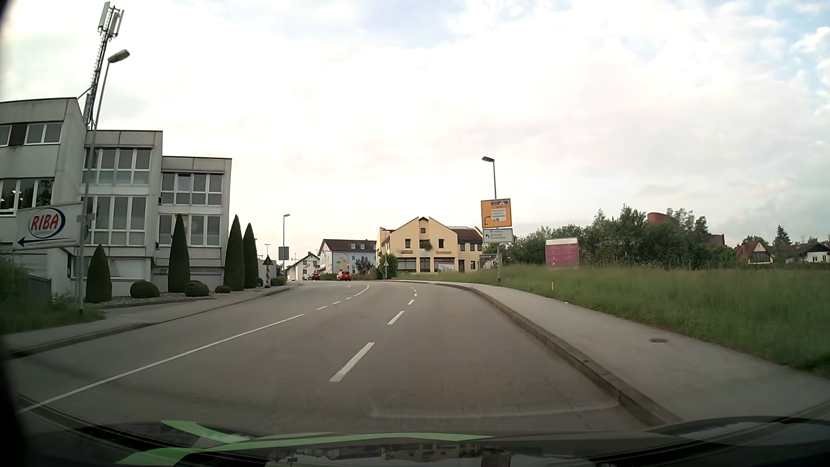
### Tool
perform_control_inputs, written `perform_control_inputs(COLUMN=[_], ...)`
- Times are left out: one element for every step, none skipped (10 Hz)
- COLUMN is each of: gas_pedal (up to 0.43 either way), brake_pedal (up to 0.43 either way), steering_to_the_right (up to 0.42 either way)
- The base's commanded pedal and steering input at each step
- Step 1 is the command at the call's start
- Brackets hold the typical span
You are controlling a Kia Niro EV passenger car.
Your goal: Follow the waypoints while adhering to traffic rules and regulations
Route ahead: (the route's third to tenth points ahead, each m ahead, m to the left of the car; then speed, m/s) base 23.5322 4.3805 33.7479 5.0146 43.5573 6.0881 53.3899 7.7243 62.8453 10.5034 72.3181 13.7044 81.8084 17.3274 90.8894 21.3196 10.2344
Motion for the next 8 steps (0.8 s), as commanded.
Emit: perform_control_inputs(gas_pedal=[0.130,0.130,0.130,0.130,0.130,0.130,0.130,0.130], brake_pedal=[0.000,0.000,0.000,0.000,0.000,0.000,0.000,0.000], steering_to_the_right=[-0.001,-0.001,-0.001,-0.001,-0.001,-0.001,-0.001,-0.001])
